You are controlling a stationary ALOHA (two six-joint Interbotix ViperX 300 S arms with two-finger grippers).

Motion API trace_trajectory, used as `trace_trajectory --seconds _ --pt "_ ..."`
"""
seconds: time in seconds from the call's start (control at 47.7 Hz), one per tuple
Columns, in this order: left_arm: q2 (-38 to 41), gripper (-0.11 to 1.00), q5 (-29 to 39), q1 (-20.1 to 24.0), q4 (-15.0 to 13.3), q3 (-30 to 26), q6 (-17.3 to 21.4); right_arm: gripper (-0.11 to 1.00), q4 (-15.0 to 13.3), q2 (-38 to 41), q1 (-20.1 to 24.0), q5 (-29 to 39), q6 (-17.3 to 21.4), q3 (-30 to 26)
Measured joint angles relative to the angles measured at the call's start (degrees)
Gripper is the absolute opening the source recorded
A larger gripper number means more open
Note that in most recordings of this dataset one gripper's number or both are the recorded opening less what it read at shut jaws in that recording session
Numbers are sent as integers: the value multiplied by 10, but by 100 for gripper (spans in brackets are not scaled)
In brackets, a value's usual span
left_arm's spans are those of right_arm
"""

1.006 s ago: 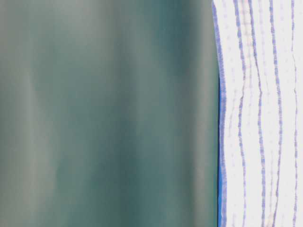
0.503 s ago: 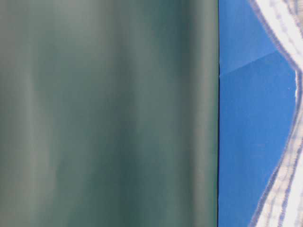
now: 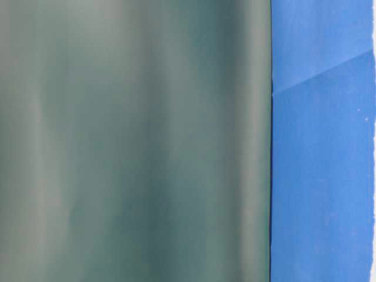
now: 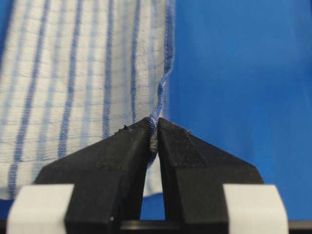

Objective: Fold the blue towel.
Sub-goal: 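Fold the top edge down toward the bottom edge with both grippers, then release the corners and reposition both grippers at the folded strip's ends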

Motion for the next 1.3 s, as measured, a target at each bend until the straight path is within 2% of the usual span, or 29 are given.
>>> trace_trajectory --seconds 0.356,0.44,0.503,0.65,0.692,0.734,0.796,1.027,1.3 --pt "67 5 -1 -4 0 -16 0 26 23 65 22 -5 0 -19" --pt "68 9 0 -4 1 -16 0 29 23 79 22 -4 1 -25" --pt "68 21 0 -4 0 -16 0 44 23 86 22 -4 0 -29" --pt "68 66 2 -4 0 -16 -1 87 23 90 23 1 -3 -36" --pt "66 77 4 -4 0 -16 -1 93 23 89 24 5 -4 -37" --pt "62 84 10 -5 0 -17 -1 93 23 86 25 10 -5 -37" --pt "47 83 23 -4 0 -17 2 88 23 76 25 18 -7 -38" --pt "-23 80 84 26 1 -18 7 89 14 7 23 26 -40 -38" --pt "-54 80 90 84 4 -20 18 89 12 -32 -44 26 -100 -36"
